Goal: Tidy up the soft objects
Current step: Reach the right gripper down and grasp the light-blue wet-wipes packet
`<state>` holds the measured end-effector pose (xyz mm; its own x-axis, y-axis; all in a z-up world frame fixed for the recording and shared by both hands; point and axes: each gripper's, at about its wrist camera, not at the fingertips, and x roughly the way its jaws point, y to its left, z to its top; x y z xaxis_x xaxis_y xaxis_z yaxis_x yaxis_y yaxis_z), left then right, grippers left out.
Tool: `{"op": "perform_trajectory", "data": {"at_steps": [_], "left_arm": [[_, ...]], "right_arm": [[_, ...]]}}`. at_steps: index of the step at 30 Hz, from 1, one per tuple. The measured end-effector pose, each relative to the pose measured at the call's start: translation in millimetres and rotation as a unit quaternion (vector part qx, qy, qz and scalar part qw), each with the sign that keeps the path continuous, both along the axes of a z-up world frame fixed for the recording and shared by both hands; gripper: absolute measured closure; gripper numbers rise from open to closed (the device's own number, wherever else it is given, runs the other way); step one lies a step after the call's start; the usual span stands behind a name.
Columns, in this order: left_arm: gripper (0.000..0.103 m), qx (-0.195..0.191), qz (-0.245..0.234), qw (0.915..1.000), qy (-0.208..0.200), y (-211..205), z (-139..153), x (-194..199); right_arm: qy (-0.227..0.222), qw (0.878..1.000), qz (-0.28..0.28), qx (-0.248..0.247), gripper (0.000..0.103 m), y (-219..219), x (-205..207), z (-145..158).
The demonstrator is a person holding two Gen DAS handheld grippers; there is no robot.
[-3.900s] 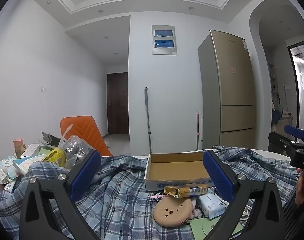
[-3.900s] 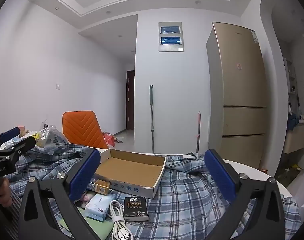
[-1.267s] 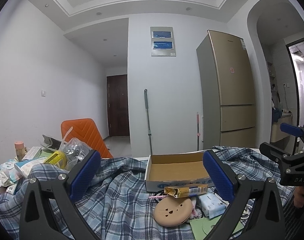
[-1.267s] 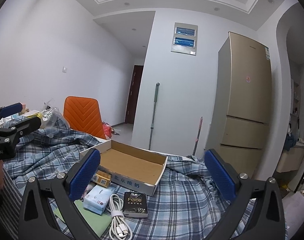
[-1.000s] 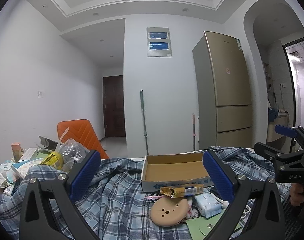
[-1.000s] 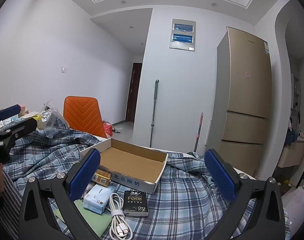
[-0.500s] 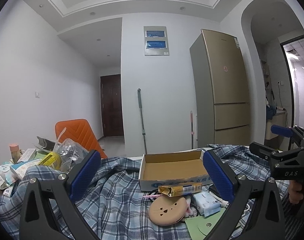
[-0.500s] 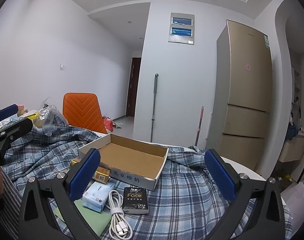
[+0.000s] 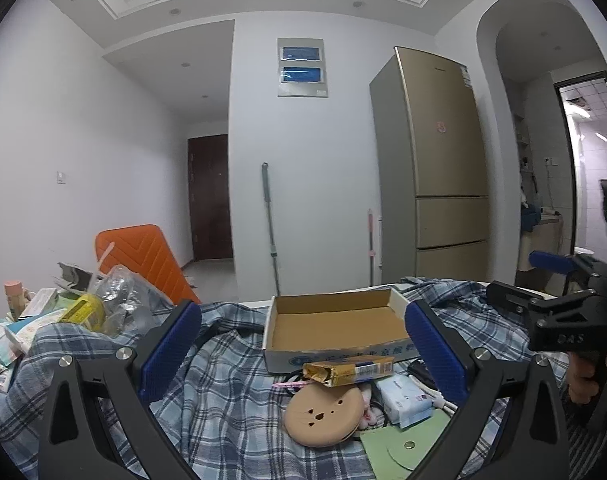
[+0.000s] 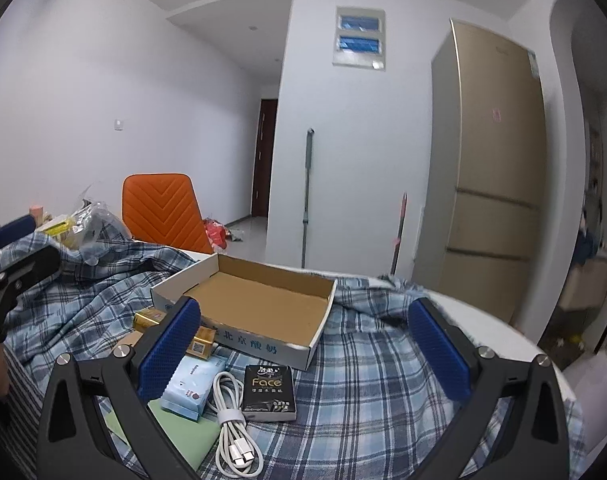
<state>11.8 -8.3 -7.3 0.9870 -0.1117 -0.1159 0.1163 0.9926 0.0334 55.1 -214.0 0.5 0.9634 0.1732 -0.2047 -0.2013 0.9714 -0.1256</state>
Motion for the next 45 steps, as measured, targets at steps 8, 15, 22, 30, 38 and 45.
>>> {"op": "perform_trajectory", "data": {"at_steps": [8,15,22,30,38,45], "left_arm": [[0.000,-0.012,-0.004,0.9993,0.034,1.8,6.0,9.7],[0.000,-0.012,-0.004,0.9992,0.038,-9.6,44.7,-5.2],[0.013,-0.049,0.005,0.9961,0.073,1.4,69.8,11.2],[0.035,-0.047,-0.024,0.9798,0.193,13.7,25.0,58.4],[0.043,-0.024,-0.015,0.9861,0.164,13.1,-17.0,71.9],[0.043,-0.028,0.002,0.9919,0.124,16.8,-9.7,58.6]], "right_arm": [[0.049,0.998,-0.021,0.042,0.003,-17.6,21.6,1.4],[0.118,0.991,0.033,0.060,0.009,-20.4,33.1,25.5],[0.157,0.983,0.074,0.053,0.013,-3.2,46.0,40.7],[0.189,0.977,0.094,0.021,0.022,12.3,58.6,8.4],[0.277,0.953,0.118,-0.014,0.029,39.8,73.3,-42.7],[0.305,0.936,0.165,-0.062,0.047,75.4,67.4,-52.5]]}}
